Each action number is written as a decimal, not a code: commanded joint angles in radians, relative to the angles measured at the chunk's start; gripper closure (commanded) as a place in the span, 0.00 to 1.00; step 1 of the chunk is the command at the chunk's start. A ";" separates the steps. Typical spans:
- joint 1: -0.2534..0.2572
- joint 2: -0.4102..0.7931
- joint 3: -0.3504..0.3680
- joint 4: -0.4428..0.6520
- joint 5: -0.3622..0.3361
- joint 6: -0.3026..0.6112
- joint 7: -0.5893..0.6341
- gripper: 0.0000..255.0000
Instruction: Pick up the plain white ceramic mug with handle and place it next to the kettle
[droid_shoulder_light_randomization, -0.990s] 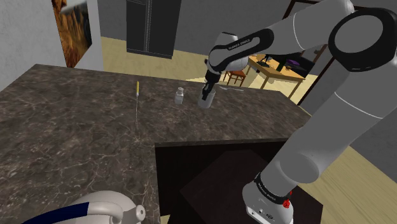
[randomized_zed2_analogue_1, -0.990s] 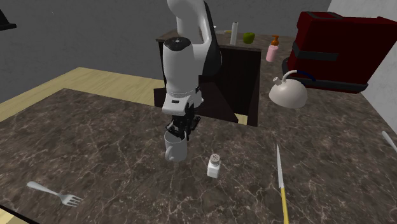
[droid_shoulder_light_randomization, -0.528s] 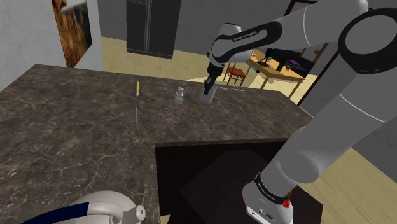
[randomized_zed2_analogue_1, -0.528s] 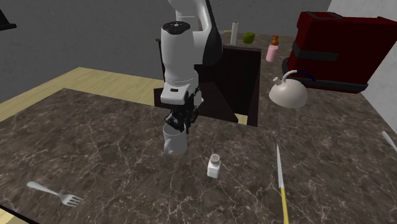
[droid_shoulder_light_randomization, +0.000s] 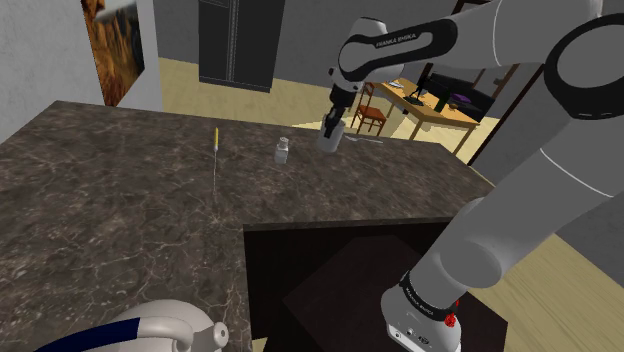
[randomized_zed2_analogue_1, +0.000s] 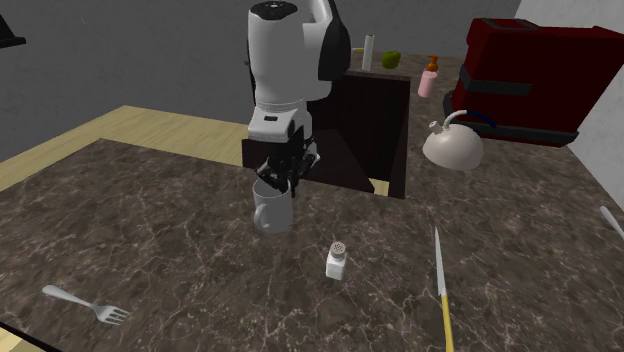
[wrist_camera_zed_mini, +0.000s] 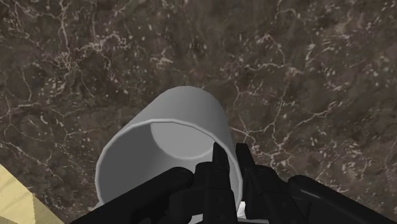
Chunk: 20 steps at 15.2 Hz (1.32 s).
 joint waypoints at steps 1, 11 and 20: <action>0.001 -0.012 0.002 0.015 -0.003 -0.027 0.004 1.00; 0.002 -0.044 0.008 0.118 -0.007 -0.162 0.009 1.00; 0.003 -0.054 0.011 0.230 -0.007 -0.283 0.010 1.00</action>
